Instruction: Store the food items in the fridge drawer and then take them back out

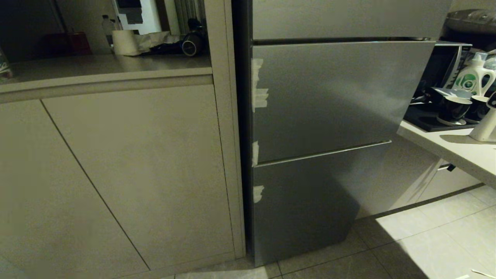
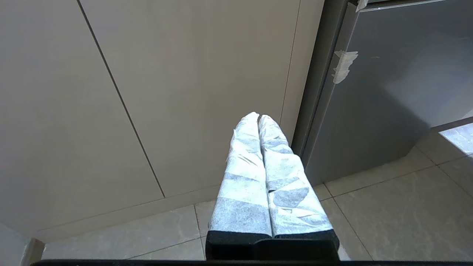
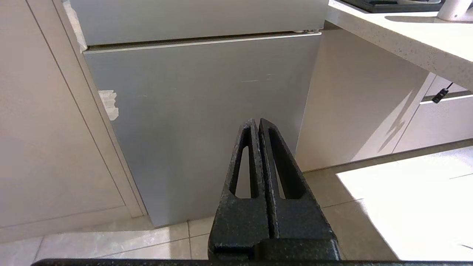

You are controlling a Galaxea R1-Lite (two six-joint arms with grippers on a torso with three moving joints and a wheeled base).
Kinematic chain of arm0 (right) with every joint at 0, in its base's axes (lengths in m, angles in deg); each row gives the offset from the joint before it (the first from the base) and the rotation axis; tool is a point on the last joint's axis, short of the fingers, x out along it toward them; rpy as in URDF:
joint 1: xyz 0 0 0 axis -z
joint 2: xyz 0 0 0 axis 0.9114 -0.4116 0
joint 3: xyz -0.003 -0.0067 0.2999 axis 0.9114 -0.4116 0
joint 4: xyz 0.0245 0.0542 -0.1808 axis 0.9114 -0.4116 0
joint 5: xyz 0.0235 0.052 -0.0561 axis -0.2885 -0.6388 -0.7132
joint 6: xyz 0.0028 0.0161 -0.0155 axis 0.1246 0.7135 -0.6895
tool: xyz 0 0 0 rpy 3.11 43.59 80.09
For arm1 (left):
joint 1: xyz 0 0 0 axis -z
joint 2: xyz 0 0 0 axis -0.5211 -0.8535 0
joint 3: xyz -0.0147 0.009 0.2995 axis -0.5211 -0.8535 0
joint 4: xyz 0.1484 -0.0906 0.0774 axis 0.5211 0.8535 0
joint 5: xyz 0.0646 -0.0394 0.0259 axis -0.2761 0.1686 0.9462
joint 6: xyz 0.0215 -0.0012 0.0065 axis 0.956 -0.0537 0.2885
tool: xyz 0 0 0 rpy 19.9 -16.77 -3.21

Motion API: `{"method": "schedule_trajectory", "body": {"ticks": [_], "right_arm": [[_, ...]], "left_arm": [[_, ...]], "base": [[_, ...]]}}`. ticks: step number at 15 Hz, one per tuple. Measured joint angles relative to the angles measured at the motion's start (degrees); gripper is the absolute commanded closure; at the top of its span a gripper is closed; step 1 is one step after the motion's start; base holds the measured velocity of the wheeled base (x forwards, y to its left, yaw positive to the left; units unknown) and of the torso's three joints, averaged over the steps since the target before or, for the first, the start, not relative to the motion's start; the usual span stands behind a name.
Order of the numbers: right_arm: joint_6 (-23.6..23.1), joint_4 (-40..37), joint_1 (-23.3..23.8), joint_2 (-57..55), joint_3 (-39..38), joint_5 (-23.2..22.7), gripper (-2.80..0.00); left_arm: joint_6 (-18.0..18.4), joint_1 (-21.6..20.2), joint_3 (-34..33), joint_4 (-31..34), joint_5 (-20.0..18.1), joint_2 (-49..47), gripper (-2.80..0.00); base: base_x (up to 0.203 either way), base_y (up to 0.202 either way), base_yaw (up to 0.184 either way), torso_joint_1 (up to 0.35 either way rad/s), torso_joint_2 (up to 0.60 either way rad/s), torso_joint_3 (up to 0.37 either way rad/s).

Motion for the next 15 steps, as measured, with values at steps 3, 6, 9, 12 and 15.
{"method": "schedule_trajectory", "body": {"ticks": [3, 6, 9, 12, 15], "right_arm": [[0.5, 0.0, 0.0, 0.0, 0.0, 0.0, 0.0], [0.4, 0.0, 0.0, 0.0, 0.0, 0.0, 0.0], [0.5, 0.0, 0.0, 0.0, 0.0, 0.0, 0.0], [0.5, 0.0, 0.0, 0.0, 0.0, 0.0, 0.0], [0.5, 0.0, 0.0, 0.0, 0.0, 0.0, 0.0]], "left_arm": [[-0.1, 0.0, 0.0, 0.0, 0.0, 0.0, 0.0], [-0.1, 0.0, 0.0, 0.0, 0.0, 0.0, 0.0], [-0.1, 0.0, 0.0, 0.0, 0.0, 0.0, 0.0], [-0.1, 0.0, 0.0, 0.0, 0.0, 0.0, 0.0], [-0.1, 0.0, 0.0, 0.0, 0.0, 0.0, 0.0]], "base": [[0.0, 0.0, 0.0, 0.0, 0.0, 0.0], [0.0, 0.0, 0.0, 0.0, 0.0, 0.0], [0.0, 0.0, 0.0, 0.0, 0.0, 0.0], [0.0, 0.0, 0.0, 0.0, 0.0, 0.0], [0.0, 0.0, 0.0, 0.0, 0.0, 0.0]]}}
